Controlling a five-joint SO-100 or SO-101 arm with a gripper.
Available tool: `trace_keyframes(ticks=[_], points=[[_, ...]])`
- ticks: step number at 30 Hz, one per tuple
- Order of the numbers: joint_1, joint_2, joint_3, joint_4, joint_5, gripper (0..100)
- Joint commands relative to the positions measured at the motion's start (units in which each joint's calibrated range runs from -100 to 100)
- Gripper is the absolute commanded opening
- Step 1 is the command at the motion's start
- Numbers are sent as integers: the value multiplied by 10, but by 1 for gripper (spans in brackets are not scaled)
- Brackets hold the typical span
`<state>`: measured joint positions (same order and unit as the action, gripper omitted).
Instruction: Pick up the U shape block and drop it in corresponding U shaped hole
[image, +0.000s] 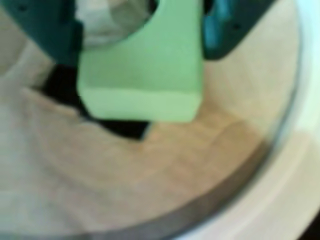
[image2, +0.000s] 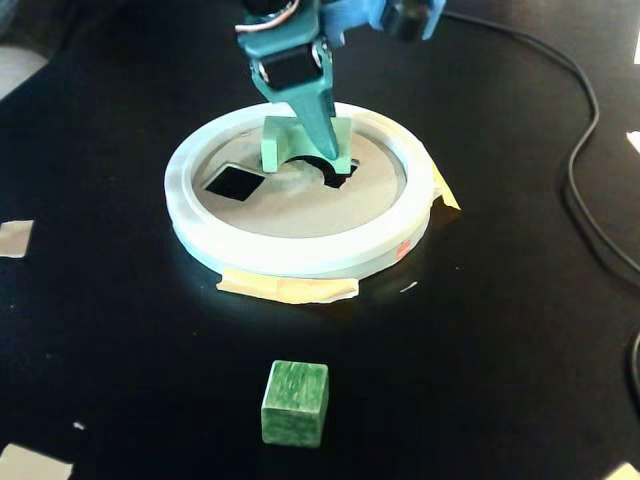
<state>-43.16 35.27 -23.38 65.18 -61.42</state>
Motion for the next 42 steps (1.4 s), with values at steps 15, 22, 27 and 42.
trace_keyframes(ticks=[15,22,27,42], points=[[38,5,-39,-20,4,40],[60,7,-37,-9,3,40],[61,26,-37,-9,-3,39],[41,28,-37,-7,-37,39]])
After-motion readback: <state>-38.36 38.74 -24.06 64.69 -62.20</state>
